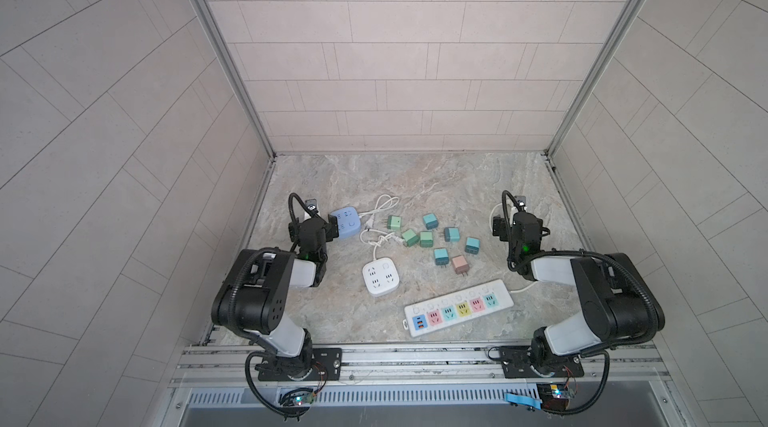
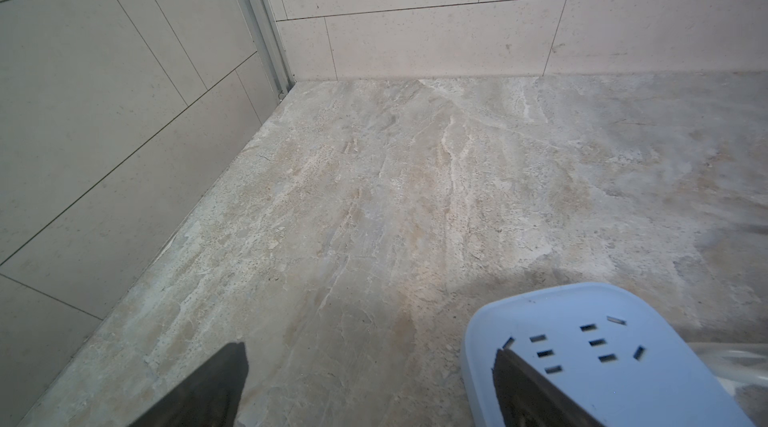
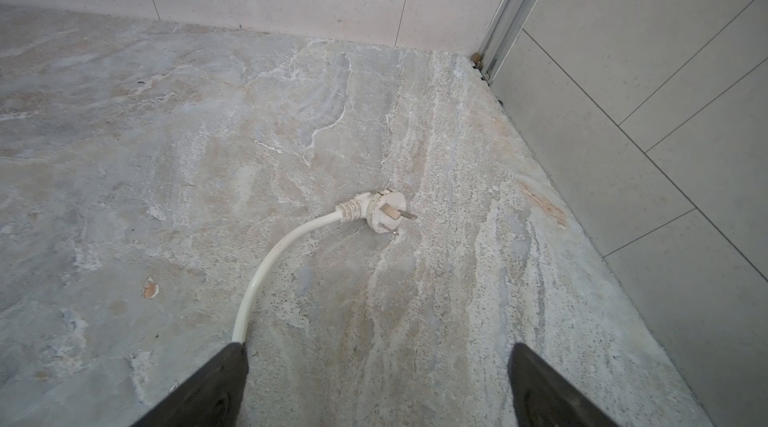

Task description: Insert the plug

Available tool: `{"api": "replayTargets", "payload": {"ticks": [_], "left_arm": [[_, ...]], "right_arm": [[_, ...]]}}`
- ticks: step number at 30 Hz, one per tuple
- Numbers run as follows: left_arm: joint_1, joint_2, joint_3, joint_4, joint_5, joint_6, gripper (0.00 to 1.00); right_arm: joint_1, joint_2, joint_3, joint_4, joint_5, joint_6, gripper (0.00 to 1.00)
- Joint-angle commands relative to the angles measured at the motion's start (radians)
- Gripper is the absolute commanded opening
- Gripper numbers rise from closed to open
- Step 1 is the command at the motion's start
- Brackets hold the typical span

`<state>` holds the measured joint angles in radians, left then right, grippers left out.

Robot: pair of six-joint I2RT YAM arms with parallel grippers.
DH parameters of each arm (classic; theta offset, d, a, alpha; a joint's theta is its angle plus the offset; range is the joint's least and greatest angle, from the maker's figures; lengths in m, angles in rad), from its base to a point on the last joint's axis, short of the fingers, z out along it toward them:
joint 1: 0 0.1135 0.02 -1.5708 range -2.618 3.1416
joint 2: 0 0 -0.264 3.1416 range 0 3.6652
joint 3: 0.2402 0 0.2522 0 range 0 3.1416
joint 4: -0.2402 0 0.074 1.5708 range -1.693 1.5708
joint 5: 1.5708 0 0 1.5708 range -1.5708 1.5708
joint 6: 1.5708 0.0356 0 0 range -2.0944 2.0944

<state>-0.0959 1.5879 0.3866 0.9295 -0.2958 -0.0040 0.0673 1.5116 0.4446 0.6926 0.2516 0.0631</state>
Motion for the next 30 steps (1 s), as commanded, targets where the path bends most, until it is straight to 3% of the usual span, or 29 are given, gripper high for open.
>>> {"api": "replayTargets", "payload": {"ticks": [1, 5, 9, 11, 13, 14, 16, 18, 20, 22, 24, 28, 30], "left_arm": [[0.004, 0.003, 0.003, 0.020, -0.008, -0.005, 1.00], [-0.018, -0.023, -0.051, 0.112, -0.027, 0.017, 1.00], [-0.055, -0.131, -0.123, 0.138, -0.078, 0.053, 1.00], [-0.117, -0.196, -0.120, 0.086, -0.177, 0.095, 1.00], [-0.216, -0.277, -0.055, -0.075, -0.361, 0.098, 1.00], [-0.241, -0.310, -0.019, -0.171, -0.385, 0.076, 1.00], [-0.263, -0.371, 0.076, -0.430, -0.366, 0.008, 1.00], [-0.272, -0.391, 0.136, -0.594, -0.379, -0.050, 1.00], [-0.272, -0.407, 0.161, -0.648, -0.353, -0.115, 1.00], [-0.272, -0.433, 0.176, -0.714, -0.237, -0.117, 1.00], [-0.272, -0.456, 0.156, -0.702, -0.216, -0.121, 1.00], [-0.269, -0.515, 0.092, -0.674, -0.250, -0.167, 1.00], [-0.269, -0.527, 0.083, -0.672, -0.215, -0.171, 1.00]], "right_arm": [[0.009, -0.011, -0.018, 0.029, 0.015, -0.005, 0.99], [0.046, -0.087, -0.029, -0.007, 0.067, -0.029, 0.99], [0.071, -0.198, 0.071, -0.334, 0.191, 0.051, 0.99], [0.069, -0.199, 0.130, -0.460, 0.209, 0.090, 1.00], [0.071, -0.177, 0.233, -0.618, 0.236, 0.156, 0.99], [0.073, -0.161, 0.267, -0.669, 0.240, 0.173, 1.00], [0.080, -0.134, 0.322, -0.738, 0.237, 0.212, 0.99], [0.079, -0.120, 0.421, -0.925, 0.263, 0.325, 1.00], [0.079, -0.119, 0.445, -0.975, 0.207, 0.362, 1.00], [0.081, -0.140, 0.428, -0.943, 0.108, 0.337, 0.99], [0.086, -0.169, 0.392, -0.897, 0.099, 0.320, 0.99], [0.087, -0.231, 0.336, -0.895, 0.234, 0.376, 0.99], [0.087, -0.265, 0.309, -0.921, 0.353, 0.461, 1.00]]}}
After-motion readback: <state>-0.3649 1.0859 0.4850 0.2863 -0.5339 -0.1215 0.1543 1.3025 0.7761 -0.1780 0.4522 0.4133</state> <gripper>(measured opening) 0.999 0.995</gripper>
